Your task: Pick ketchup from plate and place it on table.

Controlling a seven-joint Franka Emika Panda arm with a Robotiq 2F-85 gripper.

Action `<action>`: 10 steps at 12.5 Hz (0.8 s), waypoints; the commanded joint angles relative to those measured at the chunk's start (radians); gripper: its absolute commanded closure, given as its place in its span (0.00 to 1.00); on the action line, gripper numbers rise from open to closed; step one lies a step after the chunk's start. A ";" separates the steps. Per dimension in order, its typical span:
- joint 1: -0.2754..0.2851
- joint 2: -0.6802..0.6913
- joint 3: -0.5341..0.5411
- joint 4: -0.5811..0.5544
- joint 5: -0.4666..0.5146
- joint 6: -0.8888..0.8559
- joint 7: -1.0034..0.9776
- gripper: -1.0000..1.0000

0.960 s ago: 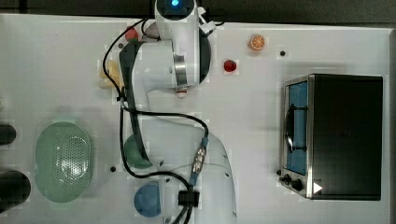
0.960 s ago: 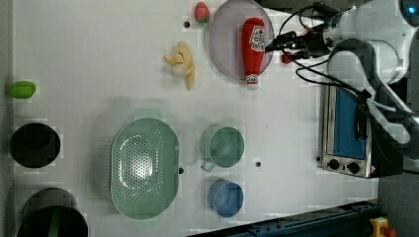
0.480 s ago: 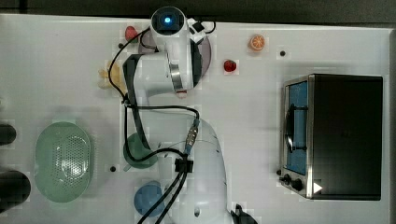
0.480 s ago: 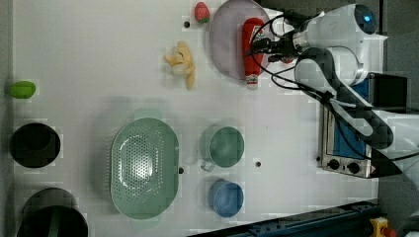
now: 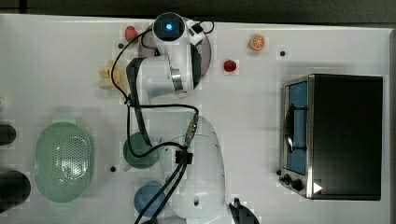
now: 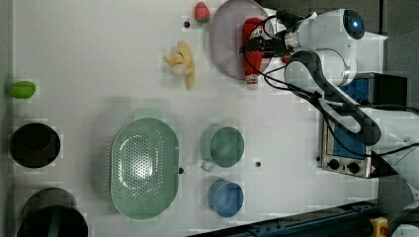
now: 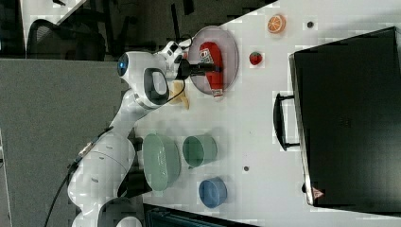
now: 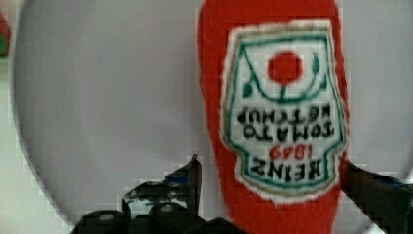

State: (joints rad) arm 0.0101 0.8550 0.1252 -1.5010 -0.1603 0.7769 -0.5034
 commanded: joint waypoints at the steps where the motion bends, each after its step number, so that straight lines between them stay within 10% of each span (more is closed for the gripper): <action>1: -0.006 0.015 0.008 0.016 -0.006 0.049 -0.027 0.28; 10: -0.020 -0.102 0.008 0.056 0.001 -0.013 -0.013 0.40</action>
State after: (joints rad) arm 0.0016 0.8350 0.1322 -1.4951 -0.1592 0.7744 -0.5039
